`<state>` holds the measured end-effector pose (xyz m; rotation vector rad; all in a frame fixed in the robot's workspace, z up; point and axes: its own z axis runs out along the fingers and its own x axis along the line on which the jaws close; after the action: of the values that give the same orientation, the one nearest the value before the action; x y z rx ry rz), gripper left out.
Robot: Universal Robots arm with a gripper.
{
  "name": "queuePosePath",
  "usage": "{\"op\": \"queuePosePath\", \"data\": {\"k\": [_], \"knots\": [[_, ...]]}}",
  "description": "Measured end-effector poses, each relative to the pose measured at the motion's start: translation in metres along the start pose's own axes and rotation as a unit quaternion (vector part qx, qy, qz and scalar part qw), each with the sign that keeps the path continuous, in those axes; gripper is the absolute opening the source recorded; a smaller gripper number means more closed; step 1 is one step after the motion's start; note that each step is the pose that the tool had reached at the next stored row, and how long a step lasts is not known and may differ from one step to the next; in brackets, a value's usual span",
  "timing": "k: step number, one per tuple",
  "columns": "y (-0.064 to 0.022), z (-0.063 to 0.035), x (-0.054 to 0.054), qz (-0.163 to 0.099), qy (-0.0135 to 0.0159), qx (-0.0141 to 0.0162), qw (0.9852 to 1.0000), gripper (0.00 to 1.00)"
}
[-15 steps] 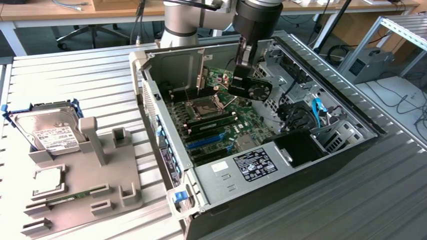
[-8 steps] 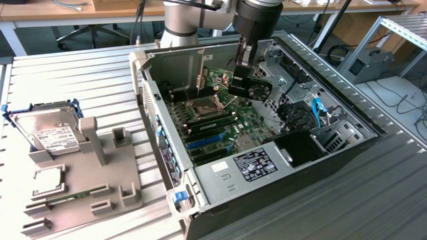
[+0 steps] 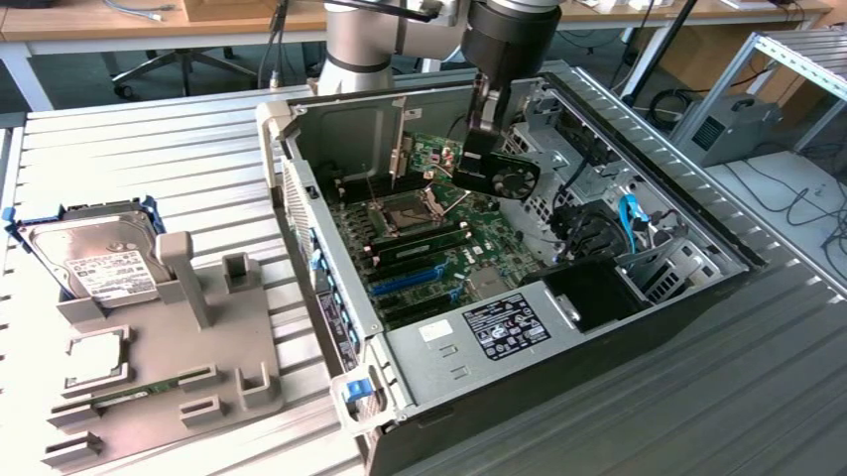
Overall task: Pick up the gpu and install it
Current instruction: 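Insert the gpu into the slot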
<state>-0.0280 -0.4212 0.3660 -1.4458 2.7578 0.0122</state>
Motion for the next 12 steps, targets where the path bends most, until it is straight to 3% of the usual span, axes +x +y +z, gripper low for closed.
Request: {"op": "queuePosePath", "data": {"k": [12], "knots": [[0.0000, 0.0000, 0.0000, -0.005, 0.0000, -0.0001, 1.0000, 0.26]]}}
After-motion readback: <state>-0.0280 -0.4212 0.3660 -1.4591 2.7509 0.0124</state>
